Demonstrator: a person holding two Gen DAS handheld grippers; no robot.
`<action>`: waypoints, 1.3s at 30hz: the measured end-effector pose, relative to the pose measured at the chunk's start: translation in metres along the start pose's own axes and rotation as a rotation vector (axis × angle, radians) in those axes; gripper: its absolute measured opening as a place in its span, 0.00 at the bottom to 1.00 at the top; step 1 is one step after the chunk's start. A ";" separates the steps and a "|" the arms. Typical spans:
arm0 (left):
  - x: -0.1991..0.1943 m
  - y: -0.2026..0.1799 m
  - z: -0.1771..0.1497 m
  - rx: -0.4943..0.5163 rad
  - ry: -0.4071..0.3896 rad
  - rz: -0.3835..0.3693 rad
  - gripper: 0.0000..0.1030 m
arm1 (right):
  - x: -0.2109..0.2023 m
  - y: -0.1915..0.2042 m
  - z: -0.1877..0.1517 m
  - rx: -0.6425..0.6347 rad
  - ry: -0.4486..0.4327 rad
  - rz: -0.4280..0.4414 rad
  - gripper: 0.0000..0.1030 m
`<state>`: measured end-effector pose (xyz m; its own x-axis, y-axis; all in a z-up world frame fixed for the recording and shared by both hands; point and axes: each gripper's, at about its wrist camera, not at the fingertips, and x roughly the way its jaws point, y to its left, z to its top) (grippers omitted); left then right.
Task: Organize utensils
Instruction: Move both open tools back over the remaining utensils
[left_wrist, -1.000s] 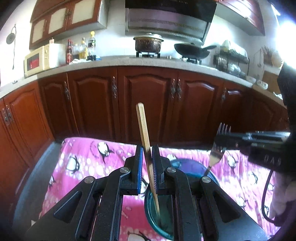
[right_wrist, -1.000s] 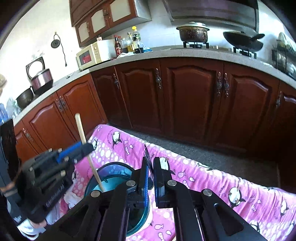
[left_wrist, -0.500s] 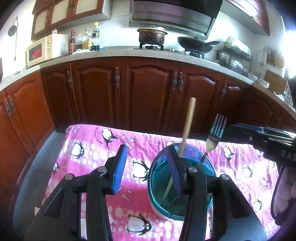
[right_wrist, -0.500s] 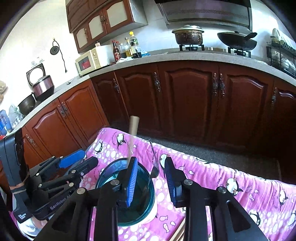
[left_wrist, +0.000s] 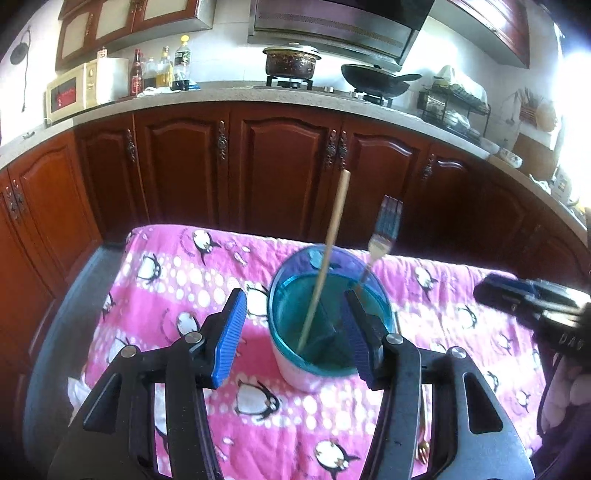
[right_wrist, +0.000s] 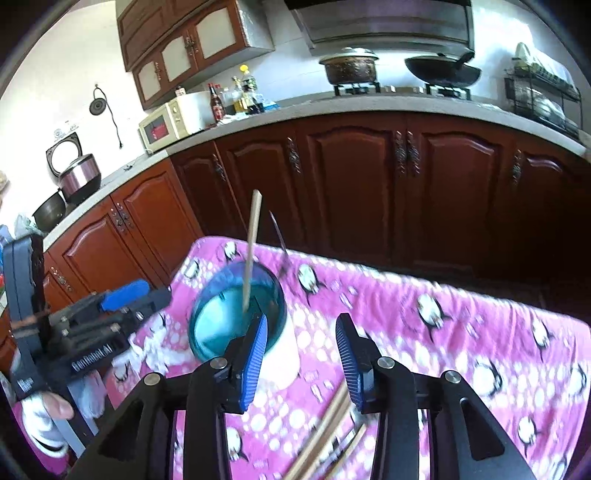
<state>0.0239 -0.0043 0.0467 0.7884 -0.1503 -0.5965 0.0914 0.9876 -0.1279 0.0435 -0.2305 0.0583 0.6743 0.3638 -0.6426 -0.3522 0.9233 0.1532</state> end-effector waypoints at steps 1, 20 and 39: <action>-0.002 -0.003 -0.002 0.004 0.001 -0.001 0.51 | -0.002 -0.003 -0.006 0.007 0.008 -0.007 0.36; -0.014 -0.037 -0.038 0.047 0.075 -0.028 0.51 | -0.041 -0.046 -0.092 0.129 0.090 -0.082 0.38; 0.030 -0.059 -0.084 0.003 0.289 -0.177 0.51 | -0.019 -0.071 -0.132 0.223 0.184 -0.097 0.39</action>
<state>-0.0088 -0.0706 -0.0298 0.5551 -0.3258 -0.7653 0.2135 0.9451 -0.2474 -0.0302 -0.3196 -0.0395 0.5615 0.2626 -0.7847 -0.1270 0.9644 0.2319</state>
